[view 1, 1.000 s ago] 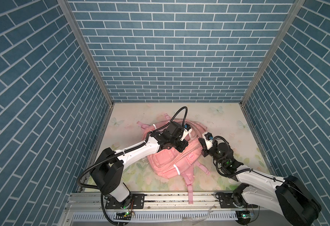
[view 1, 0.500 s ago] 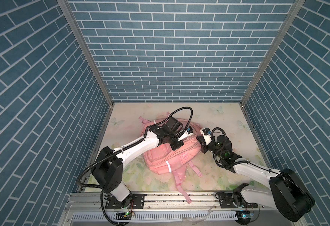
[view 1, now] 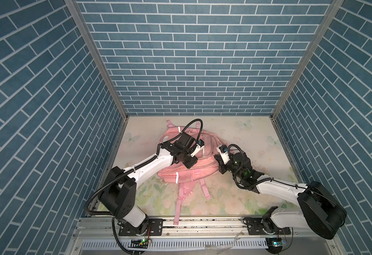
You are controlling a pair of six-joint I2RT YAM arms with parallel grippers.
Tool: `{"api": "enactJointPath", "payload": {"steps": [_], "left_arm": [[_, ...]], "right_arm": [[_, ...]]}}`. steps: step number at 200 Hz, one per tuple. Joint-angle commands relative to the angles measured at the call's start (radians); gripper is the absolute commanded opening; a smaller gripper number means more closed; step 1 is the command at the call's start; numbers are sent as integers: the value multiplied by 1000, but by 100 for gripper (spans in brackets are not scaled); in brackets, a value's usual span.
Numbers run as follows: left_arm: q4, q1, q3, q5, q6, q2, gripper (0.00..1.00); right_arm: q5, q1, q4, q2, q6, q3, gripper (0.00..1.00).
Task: Pack the student bag
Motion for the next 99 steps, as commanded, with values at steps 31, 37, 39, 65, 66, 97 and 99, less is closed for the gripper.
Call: {"api": "enactJointPath", "payload": {"steps": [31,37,39,65,66,97,99], "left_arm": [[474,-47,-310,-96,-1035,-271,55],[517,-60,-345,-126,-1118,-291,55],[529,-65,-354,-137,-1144,-297,56],[687,-158,-454,-281,-1415,-323,58],[694,-162,-456,-286,-1423,-322,58],[828,-261,-497,-439,-1595,-274,60],[834,-264,-497,-444,-1599,-270,60]], "right_arm": [[-61,8,1,25,-53,10,0],[-67,10,1,25,-58,9,0],[-69,9,1,24,-60,8,0],[-97,14,3,23,-89,1,0],[-97,15,3,23,-89,1,0],[-122,17,7,16,-108,-11,0],[-123,17,7,15,-110,-12,0]]}}
